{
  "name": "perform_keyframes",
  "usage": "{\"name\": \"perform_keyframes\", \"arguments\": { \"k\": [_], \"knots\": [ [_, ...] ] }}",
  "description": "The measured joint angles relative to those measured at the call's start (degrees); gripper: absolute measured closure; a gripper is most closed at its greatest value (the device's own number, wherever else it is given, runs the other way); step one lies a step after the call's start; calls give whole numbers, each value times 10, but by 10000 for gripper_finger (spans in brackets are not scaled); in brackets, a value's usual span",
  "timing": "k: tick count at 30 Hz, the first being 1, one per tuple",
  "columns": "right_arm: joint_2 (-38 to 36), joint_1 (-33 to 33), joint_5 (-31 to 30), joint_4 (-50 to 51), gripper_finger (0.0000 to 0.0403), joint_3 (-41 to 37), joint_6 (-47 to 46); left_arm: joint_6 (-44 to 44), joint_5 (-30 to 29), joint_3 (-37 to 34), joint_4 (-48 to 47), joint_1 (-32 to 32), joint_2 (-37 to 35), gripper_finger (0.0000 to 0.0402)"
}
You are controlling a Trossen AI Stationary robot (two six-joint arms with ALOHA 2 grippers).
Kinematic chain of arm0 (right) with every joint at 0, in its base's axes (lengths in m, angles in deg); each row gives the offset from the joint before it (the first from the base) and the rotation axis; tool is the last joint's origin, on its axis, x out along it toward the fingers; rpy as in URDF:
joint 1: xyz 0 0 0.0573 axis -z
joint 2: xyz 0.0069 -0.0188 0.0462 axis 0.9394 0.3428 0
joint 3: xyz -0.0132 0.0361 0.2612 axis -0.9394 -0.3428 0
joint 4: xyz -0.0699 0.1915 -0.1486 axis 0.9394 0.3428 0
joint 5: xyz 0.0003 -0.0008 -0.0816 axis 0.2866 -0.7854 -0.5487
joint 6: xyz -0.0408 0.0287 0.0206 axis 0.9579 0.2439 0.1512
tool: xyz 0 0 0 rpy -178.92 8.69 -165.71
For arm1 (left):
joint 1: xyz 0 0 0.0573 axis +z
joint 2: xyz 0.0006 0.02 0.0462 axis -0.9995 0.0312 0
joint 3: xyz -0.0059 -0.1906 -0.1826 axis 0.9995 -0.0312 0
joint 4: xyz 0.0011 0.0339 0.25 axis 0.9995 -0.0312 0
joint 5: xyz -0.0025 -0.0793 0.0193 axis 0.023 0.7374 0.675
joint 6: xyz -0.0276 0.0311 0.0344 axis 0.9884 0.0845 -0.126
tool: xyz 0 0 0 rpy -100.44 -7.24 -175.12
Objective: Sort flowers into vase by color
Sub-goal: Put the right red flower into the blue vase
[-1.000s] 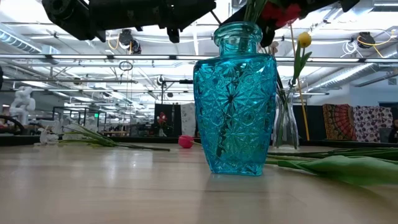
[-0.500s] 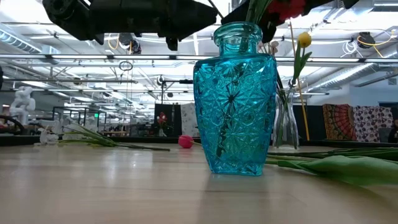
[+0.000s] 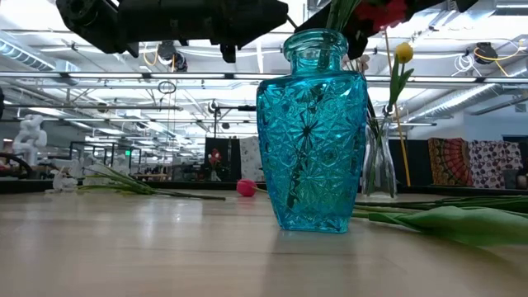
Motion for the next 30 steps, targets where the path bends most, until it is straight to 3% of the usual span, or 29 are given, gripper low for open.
{"name": "perform_keyframes", "arguments": {
  "k": [14, 20, 26, 30],
  "knots": [
    [0, 0, 0, 8, 403, 0, -6, 1, 0, 0, 31, 0, 0, 350],
    [0, 0, -3, 12, 403, 0, -6, 2, 0, 0, 30, 0, 0, 391],
    [0, 1, -4, 13, 399, 0, -21, 30, -2, 0, 29, 1, 0, 393],
    [-2, 1, -5, 15, 373, 0, -15, 32, -2, 0, 15, 1, 0, 393]
  ]
}}
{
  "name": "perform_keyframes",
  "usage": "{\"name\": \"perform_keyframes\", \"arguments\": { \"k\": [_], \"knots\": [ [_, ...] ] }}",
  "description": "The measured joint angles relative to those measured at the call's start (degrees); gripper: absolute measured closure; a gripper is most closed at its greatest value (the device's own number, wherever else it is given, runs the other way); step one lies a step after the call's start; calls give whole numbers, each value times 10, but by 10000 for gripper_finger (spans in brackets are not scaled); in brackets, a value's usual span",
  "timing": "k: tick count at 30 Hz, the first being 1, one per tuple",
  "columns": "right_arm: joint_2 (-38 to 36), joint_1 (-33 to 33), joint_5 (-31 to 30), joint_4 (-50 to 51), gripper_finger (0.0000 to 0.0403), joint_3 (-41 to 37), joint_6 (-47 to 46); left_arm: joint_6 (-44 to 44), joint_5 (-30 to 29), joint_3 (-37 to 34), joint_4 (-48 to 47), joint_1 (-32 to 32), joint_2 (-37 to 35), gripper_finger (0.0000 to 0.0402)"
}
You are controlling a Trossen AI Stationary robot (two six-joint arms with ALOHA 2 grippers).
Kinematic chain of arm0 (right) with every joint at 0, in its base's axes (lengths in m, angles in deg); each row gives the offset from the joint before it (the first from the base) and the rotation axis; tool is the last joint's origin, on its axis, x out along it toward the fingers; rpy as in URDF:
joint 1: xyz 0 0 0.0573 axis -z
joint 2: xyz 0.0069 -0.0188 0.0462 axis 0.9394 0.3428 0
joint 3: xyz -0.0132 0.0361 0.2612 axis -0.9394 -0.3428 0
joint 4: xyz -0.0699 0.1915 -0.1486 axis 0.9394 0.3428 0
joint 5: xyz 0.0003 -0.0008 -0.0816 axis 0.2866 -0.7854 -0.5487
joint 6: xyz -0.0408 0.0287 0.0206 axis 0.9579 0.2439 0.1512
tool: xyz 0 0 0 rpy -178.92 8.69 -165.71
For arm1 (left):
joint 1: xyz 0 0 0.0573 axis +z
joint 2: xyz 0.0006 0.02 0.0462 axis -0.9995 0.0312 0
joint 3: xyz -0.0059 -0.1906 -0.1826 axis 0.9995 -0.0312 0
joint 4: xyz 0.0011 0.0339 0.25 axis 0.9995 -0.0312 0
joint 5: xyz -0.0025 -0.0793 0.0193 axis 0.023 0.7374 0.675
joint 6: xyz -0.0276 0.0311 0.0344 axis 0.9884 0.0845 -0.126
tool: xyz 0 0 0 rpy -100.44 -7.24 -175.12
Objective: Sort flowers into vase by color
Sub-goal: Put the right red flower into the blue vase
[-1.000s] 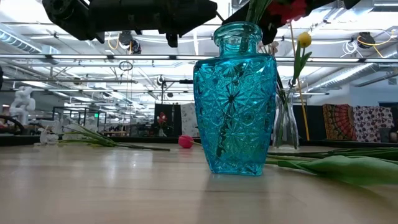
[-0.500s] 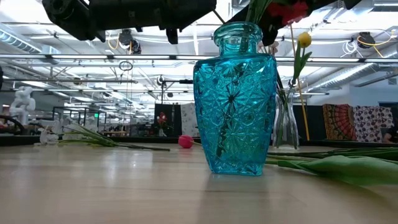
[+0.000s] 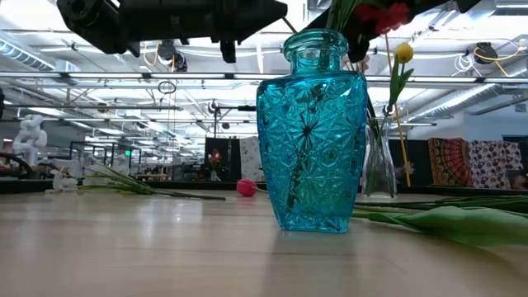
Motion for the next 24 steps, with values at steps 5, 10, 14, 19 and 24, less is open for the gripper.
{"name": "perform_keyframes", "arguments": {
  "k": [5, 10, 14, 19, 24],
  "knots": [
    [-33, 3, -3, 15, 324, 1, 5, 2, -1, 0, -37, 6, -5, 394],
    [-98, 3, -4, 99, 282, 2, -1, 31, -2, 1, -102, 23, -46, 394],
    [-154, 2, -2, 220, 270, 2, -64, 59, 6, 34, -265, 30, -98, 394],
    [-192, 2, -2, 390, 274, 2, -180, 75, 12, 125, -497, 13, -120, 395],
    [-190, 2, -2, 503, 284, 2, -270, 75, 16, 190, -538, -29, -121, 395]
  ]
}}
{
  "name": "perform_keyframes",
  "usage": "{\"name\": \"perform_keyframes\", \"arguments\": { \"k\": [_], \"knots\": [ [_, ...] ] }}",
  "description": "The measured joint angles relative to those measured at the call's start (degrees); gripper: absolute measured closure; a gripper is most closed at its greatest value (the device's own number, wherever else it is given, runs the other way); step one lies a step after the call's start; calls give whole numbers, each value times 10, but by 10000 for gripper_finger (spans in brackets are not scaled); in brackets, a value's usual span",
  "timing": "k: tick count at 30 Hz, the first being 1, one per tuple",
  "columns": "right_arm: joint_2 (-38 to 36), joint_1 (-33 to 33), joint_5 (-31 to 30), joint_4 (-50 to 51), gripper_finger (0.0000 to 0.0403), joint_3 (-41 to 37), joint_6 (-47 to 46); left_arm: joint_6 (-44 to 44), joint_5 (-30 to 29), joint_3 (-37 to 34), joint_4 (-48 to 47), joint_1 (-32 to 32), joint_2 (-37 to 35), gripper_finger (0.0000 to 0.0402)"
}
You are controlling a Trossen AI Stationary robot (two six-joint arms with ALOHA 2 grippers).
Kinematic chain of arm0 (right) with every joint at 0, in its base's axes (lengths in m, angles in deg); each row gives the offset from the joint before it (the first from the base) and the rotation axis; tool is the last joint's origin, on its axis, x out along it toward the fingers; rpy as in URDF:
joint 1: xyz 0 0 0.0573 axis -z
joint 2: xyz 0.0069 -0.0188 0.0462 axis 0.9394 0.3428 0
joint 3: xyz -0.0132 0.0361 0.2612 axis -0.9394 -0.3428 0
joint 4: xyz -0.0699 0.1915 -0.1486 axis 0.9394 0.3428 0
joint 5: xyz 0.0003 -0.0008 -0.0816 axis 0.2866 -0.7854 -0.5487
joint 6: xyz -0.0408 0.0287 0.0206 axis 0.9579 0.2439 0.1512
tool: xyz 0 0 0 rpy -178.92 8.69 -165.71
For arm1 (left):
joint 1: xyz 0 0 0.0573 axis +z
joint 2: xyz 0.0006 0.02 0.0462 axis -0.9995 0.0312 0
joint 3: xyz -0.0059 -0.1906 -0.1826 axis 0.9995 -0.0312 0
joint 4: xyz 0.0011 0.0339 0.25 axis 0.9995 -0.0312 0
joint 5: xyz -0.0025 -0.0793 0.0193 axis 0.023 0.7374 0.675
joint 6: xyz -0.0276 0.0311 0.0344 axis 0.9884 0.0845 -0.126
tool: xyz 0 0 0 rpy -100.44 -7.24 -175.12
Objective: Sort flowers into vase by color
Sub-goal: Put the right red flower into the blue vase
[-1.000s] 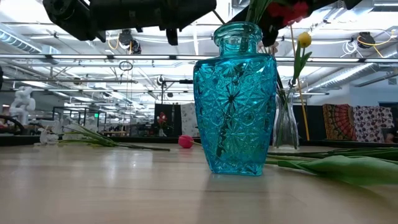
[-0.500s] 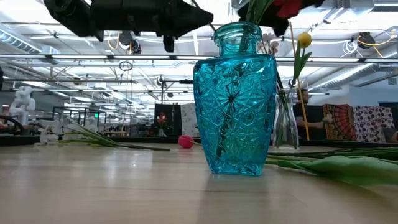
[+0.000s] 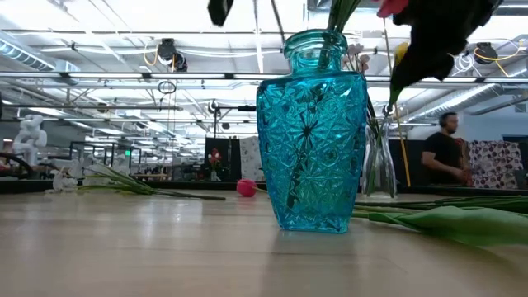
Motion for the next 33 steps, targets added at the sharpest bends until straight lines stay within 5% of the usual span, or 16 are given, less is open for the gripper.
{"name": "perform_keyframes", "arguments": {
  "k": [6, 14, 19, 33],
  "knots": [
    [8, -1, -23, 60, 287, 0, -53, 38, -2, 24, -11, -60, 1, 395],
    [8, -2, -34, 61, 287, 0, -62, 71, -75, 24, -8, -117, 20, 395],
    [8, -3, -57, 59, 287, 0, -69, 74, -71, 24, 46, -123, 64, 396],
    [8, -3, -57, 60, 287, 0, -69, 71, -46, 94, -10, -124, 154, 396]
  ]
}}
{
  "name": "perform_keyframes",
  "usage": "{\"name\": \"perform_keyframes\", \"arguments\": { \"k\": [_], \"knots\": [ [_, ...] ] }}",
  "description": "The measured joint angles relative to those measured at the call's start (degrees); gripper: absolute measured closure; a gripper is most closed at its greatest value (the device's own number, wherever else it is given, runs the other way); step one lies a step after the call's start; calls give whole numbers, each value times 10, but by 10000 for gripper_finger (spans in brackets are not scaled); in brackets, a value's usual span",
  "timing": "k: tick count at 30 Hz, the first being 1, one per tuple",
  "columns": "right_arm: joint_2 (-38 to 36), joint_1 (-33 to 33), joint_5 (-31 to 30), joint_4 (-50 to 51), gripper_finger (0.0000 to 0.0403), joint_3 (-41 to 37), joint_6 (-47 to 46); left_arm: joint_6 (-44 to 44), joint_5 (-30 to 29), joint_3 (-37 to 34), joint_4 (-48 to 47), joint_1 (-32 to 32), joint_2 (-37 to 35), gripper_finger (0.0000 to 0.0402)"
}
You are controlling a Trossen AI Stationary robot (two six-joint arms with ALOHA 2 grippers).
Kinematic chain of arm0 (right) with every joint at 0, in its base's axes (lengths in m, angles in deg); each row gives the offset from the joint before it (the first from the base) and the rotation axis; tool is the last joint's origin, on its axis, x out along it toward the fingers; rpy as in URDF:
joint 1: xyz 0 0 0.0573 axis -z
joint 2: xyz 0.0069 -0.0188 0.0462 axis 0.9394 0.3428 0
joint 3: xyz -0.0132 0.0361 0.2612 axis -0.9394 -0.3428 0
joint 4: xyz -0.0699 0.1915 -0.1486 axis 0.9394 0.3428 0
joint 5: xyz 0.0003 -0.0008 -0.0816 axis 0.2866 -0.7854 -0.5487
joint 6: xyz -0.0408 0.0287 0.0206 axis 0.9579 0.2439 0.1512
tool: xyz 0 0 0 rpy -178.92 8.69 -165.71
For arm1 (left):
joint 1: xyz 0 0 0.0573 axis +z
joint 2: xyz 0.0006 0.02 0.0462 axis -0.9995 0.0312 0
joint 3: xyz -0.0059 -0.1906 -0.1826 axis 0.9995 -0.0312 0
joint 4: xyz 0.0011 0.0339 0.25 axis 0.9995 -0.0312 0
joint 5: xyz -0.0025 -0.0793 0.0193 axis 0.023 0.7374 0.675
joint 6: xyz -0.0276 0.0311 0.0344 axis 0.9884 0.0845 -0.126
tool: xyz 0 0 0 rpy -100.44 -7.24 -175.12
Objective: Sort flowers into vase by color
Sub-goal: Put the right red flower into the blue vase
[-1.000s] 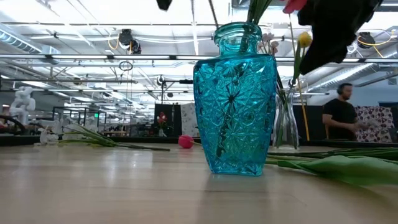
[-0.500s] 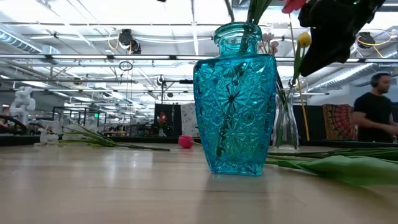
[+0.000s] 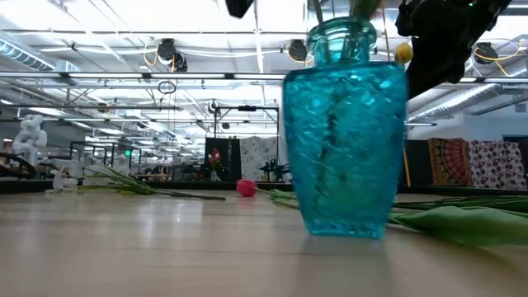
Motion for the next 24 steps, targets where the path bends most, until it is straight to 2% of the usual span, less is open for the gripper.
{"name": "perform_keyframes", "arguments": {
  "k": [5, 18, 24],
  "knots": [
    [0, 0, 0, 0, 287, 0, -2, 1, -36, 1, -2, -1, 3, 396],
    [0, 0, 0, -1, 287, 0, -2, -2, -41, 0, -25, -3, 4, 383],
    [0, 0, -2, -1, 287, 0, -2, -2, -25, 0, -25, -3, 4, 381]
  ]
}}
